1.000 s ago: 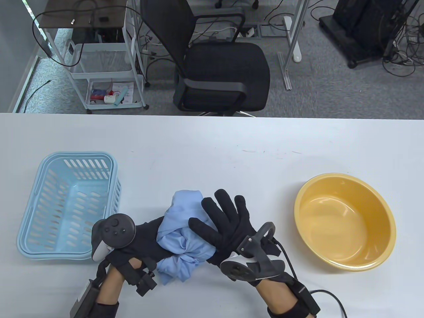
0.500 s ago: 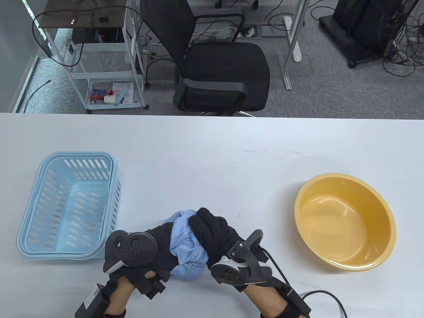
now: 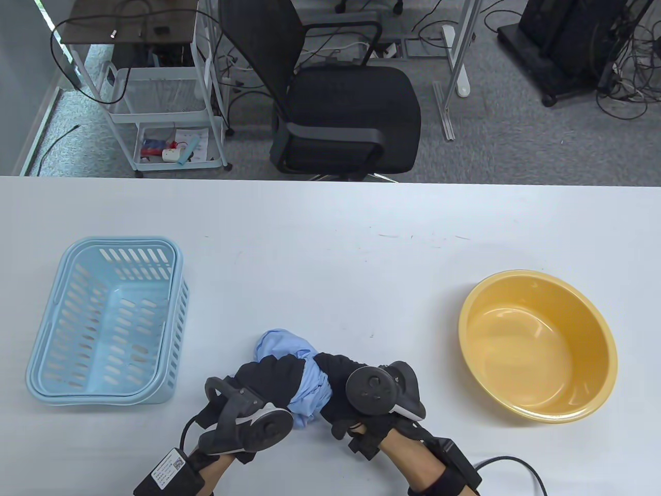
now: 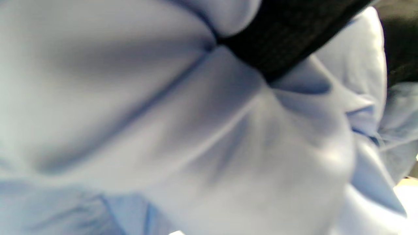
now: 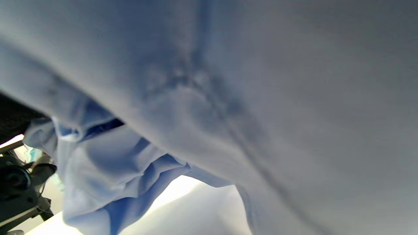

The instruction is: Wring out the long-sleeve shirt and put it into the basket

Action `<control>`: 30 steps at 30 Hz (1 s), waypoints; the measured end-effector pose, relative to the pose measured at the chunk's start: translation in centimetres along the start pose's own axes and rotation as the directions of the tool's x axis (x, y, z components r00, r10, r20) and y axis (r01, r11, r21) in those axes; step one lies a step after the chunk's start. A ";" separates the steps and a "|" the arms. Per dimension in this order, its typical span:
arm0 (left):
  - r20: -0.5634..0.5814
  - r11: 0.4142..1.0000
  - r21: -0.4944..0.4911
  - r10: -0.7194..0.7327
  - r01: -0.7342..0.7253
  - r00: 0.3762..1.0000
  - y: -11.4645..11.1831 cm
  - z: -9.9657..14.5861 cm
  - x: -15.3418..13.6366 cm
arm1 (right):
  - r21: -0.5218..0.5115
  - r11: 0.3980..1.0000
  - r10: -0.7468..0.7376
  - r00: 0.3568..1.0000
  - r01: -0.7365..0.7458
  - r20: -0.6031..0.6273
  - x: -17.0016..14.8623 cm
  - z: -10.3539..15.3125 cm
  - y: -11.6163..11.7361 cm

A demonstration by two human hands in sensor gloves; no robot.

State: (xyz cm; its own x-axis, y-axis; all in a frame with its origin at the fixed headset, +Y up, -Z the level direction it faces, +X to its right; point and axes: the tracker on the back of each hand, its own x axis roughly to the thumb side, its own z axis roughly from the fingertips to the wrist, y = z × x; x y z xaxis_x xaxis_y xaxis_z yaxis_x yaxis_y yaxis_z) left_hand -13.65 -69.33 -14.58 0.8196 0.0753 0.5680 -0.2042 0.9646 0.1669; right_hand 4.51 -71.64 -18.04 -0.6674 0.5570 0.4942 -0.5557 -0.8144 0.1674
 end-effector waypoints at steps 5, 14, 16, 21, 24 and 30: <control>-0.078 0.999 0.018 0.042 -0.041 0.996 1.0 -0.3 -1.4 | -0.099 0.994 0.052 0.998 -0.049 0.035 0.1 0.2 -0.7; -0.342 0.952 0.234 0.272 -0.199 0.900 6.2 1.6 -8.5 | -0.141 0.950 0.280 0.960 -0.279 -0.016 -0.4 0.5 -2.8; -0.385 0.929 0.316 0.311 -0.192 0.869 8.0 2.6 -10.0 | -0.106 0.928 0.351 0.934 -0.357 -0.065 -0.9 0.6 -3.3; -0.464 0.873 0.460 0.390 -0.160 0.795 11.4 5.0 -12.6 | -0.067 0.878 0.465 0.878 -0.474 -0.117 -1.3 1.3 -3.9; -0.539 0.852 0.515 0.406 -0.093 0.738 12.7 6.6 -14.1 | -0.017 0.838 0.537 0.831 -0.545 -0.147 -1.9 2.2 -3.4; -0.724 0.874 0.484 0.376 0.038 0.578 12.9 8.6 -16.8 | -0.026 0.850 0.514 0.838 -0.527 -0.183 -3.6 3.7 -2.6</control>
State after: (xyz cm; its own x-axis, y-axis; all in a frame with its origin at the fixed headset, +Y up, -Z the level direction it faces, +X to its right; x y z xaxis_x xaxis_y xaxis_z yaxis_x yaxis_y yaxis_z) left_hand -34.67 -60.31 -15.06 0.7847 0.5893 -0.1924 -0.4067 0.7236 0.5577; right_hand 10.17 -72.10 -17.12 -0.9356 0.0783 0.3443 -0.1337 -0.9810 -0.1404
